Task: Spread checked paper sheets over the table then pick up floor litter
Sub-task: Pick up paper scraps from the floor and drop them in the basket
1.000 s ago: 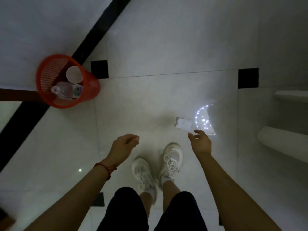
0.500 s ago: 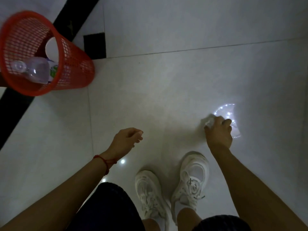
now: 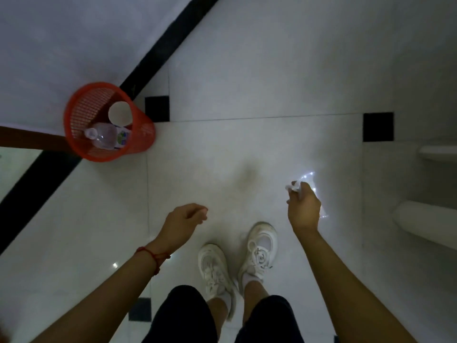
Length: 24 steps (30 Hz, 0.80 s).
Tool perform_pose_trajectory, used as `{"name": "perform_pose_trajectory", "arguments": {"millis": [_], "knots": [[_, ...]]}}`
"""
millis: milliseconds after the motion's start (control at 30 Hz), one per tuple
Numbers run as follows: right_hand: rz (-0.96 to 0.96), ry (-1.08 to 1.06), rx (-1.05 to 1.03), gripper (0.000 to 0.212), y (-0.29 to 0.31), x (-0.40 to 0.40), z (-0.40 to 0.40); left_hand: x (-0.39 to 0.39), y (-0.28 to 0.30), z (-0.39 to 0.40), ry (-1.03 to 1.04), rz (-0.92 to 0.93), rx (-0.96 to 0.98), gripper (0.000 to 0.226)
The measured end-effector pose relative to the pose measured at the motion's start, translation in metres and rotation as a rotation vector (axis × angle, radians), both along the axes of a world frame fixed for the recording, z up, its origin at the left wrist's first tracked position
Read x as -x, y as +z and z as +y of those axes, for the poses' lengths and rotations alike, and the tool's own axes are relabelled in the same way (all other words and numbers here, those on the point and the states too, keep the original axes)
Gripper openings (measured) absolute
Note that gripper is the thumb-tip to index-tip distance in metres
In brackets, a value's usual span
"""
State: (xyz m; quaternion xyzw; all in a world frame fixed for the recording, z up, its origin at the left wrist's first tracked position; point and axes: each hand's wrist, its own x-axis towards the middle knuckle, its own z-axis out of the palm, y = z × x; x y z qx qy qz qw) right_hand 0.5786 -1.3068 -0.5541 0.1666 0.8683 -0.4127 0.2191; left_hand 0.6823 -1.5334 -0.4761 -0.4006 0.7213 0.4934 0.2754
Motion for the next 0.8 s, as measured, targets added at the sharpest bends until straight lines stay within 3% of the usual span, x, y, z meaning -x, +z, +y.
{"name": "perform_pose_trajectory", "arguments": {"millis": [433, 600, 800], "knots": [[-0.04, -0.07, 0.076, 0.019, 0.298, -0.01, 0.034, 0.033, 0.264, 0.022, 0.088, 0.103, -0.02, 0.02], [-0.124, -0.132, 0.119, 0.009, 0.364, 0.001, 0.06, 0.044, 0.331, 0.021, 0.145, 0.15, -0.036, 0.017], [-0.091, -0.145, 0.108, 0.024, 0.416, 0.023, 0.067, 0.046, 0.372, 0.009, 0.144, 0.131, -0.049, 0.013]]}}
